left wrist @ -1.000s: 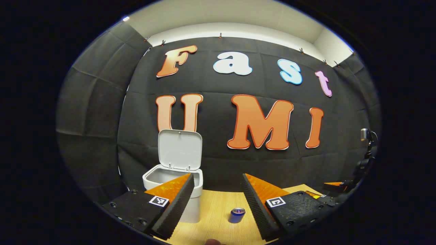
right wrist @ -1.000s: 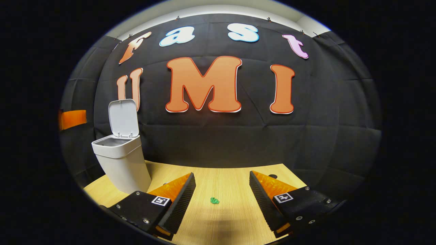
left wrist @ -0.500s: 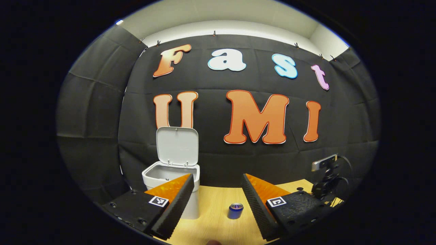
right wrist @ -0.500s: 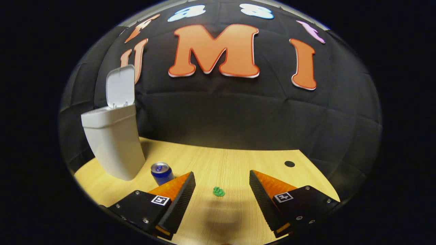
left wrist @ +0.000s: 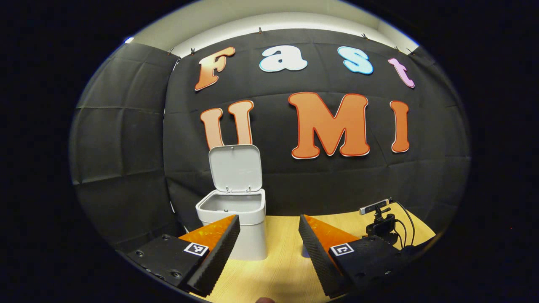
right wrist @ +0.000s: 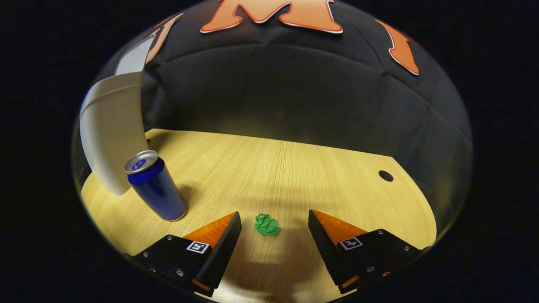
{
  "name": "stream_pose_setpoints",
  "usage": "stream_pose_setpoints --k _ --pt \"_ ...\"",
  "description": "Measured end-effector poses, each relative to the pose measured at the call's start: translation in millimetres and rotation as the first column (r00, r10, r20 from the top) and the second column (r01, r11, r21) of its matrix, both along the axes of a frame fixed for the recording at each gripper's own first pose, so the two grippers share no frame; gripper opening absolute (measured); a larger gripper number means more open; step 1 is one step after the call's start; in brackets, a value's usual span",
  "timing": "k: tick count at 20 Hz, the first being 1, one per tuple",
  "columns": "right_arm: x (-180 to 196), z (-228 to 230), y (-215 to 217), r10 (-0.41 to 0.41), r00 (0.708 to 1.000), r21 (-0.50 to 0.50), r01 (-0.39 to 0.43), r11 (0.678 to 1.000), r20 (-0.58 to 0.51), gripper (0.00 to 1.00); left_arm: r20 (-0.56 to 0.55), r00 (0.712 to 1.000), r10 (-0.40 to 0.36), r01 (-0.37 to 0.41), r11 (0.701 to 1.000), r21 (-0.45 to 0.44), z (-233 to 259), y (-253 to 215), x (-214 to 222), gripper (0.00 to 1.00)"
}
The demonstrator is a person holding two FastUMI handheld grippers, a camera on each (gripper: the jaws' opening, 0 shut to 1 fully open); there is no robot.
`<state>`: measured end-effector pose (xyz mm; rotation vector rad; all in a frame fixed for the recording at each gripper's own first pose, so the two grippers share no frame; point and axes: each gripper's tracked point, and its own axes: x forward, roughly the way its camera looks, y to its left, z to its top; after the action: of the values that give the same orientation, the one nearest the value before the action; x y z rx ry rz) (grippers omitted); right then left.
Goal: Press the lid of the desktop garbage bin to open it, pick up the crumpled paper on the desktop and throw it into the bin, then pick up the pop can on the desktop and drop it into the bin, and finally close the garbage bin lid.
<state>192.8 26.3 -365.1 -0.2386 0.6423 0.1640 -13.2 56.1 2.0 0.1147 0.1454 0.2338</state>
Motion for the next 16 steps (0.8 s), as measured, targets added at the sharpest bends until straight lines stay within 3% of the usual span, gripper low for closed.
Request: stream_pose_setpoints --k 1,2,4,9,12,16 --pt "-0.5 -7.4 -0.3 -0.005 1.000 -0.009 0.004 1.000 -0.020 0.95 -0.014 1.000 0.011 -0.011 1.000 -0.007 -4.0 2.5 -1.0 0.89" --pt "1.3 -13.1 -1.6 -0.011 1.000 -0.020 0.011 1.000 -0.025 0.82 -0.020 1.000 0.012 -0.012 1.000 -0.026 -6.4 2.3 -0.1 0.89" --pt "-1.0 -24.6 -2.6 -0.011 0.999 -0.038 0.010 0.999 -0.050 0.47 -0.030 0.999 0.031 -0.032 0.999 -0.028 -6.7 8.6 0.3 0.89" --pt "5.8 -30.9 1.3 -0.010 0.997 0.015 0.011 1.000 -0.071 0.41 -0.056 0.998 0.012 -0.014 1.000 -0.027 -14.8 3.4 7.3 0.89" --pt "4.2 -28.7 -2.1 -0.009 0.997 0.011 0.010 1.000 -0.071 0.24 -0.055 0.998 -0.014 0.013 1.000 -0.021 -12.9 -2.3 7.7 0.89" --pt "-1.5 3.4 3.5 0.008 0.999 0.069 -0.006 0.998 -0.036 0.14 -0.036 0.999 -0.026 0.025 0.999 -0.034 -12.3 1.5 4.1 0.88"
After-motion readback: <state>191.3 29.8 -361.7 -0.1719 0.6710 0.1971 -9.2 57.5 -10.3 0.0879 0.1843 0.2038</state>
